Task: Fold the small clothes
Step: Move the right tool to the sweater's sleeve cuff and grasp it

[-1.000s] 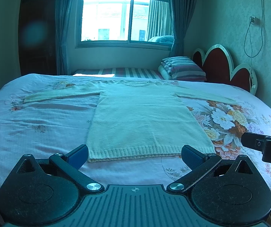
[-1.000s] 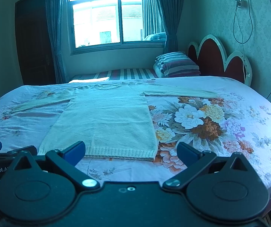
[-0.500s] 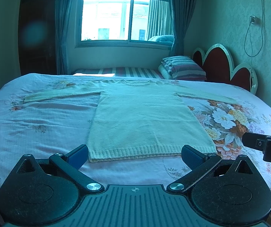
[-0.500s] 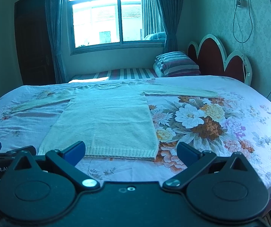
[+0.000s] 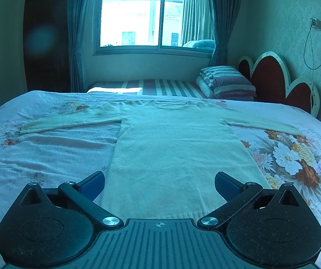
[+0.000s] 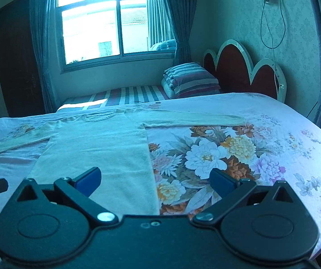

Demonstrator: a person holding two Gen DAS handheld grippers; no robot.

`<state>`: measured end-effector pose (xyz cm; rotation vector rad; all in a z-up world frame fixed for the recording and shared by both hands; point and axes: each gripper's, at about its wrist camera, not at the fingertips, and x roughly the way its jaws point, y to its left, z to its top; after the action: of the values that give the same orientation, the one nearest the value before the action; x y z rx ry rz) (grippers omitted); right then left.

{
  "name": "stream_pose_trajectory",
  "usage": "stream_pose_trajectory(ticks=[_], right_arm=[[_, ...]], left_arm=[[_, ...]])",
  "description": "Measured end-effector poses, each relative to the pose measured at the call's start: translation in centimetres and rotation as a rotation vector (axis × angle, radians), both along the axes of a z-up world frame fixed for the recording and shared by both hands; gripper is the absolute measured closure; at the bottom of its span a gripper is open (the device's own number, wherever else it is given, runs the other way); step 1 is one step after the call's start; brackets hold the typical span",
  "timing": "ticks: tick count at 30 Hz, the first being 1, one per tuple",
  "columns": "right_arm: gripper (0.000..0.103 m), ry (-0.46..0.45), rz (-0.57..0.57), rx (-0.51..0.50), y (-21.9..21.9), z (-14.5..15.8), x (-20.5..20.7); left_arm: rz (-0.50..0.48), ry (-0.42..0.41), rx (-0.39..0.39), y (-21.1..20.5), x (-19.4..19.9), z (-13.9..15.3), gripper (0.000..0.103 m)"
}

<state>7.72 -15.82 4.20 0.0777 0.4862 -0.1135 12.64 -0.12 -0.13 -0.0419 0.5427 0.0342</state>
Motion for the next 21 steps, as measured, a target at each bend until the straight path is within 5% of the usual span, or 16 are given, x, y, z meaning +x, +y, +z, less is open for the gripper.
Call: stream_pose_trajectory(ticks=[6,14,17,21], right_arm=[[0.001,-0.021,-0.066,0.042,-5.0,-0.8,8.3],[0.036,-0.122,-0.244,0.279,-18.2,-4.0,19.9],[0.053,-0.101,-0.326,0.354,-23.1,-6.3,24.1],[0.06,-0.048,-0.427,0.449,-28.5,-10.0,28.0]], left_arm=[[0.03,0.036,-0.001,-0.8,9.1,-1.4,0.0],[0.127,0.12,0.009,-1.0,19.6,-3.7,0.0],[0.153,0.152,0.031,-0.9,22.6,-4.6,0.0],[0.2,0.192,0.051,-0.1,25.5,-5.8,0.0]])
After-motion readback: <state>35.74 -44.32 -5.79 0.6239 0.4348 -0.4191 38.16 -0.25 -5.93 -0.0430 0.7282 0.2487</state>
